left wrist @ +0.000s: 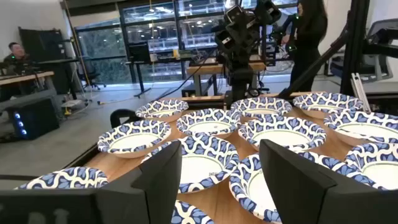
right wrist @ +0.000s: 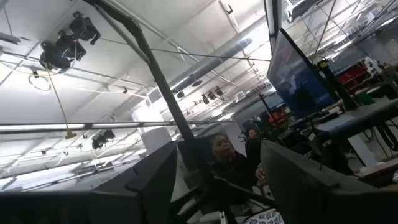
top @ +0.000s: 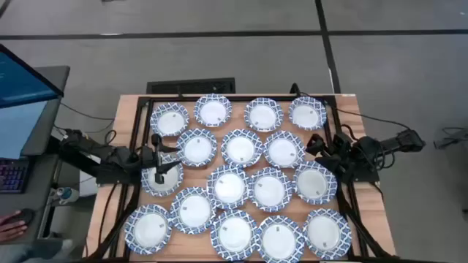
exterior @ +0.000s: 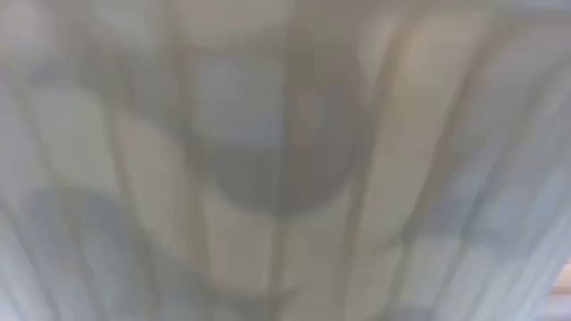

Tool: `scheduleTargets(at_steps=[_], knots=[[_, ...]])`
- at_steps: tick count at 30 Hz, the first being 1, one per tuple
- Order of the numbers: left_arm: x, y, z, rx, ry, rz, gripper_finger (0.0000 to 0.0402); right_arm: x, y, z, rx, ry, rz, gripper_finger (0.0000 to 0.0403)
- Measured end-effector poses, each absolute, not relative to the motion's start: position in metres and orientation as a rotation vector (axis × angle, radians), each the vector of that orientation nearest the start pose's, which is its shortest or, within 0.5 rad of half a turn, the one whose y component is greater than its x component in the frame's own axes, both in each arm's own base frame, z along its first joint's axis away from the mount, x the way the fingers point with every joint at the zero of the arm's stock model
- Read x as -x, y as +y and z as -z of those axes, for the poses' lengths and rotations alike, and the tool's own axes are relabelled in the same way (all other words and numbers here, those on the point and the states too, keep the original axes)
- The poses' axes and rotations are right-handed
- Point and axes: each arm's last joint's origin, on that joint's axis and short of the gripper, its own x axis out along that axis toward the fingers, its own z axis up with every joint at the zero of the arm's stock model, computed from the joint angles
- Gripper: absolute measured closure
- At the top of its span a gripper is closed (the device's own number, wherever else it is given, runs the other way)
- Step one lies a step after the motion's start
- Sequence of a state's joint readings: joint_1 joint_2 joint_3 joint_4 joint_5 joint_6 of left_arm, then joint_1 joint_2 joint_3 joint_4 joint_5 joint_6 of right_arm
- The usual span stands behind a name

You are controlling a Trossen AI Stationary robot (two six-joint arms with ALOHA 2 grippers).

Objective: Nest bowls inside each other
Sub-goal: Stack the white bowl on the white bowl

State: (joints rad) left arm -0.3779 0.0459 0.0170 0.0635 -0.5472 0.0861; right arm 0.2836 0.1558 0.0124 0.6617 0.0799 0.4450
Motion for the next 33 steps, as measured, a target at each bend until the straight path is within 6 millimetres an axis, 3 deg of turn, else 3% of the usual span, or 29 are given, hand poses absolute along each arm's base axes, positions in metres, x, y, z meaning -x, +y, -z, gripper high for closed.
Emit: scheduleTargets(at_steps=[18,27,33], knots=[[-0.0942,-0.0212,-0.1717,-0.071,-0.024,-0.170,0.0193,-0.0936,0.0249,-0.2116,-0.519,-0.402,-0.299,0.0147],[-0.0941,-0.0212,-0.1717,-0.070,-0.024,-0.170,0.0193,-0.0940,0.0208,-0.2123,-0.507,-0.434,-0.185,0.0147],[-0.0942,-0.0212,-0.1717,-0.071,-0.024,-0.171,0.0193,-0.0939,0.0178,-0.2130,-0.618,-0.451,-0.136,0.0147]])
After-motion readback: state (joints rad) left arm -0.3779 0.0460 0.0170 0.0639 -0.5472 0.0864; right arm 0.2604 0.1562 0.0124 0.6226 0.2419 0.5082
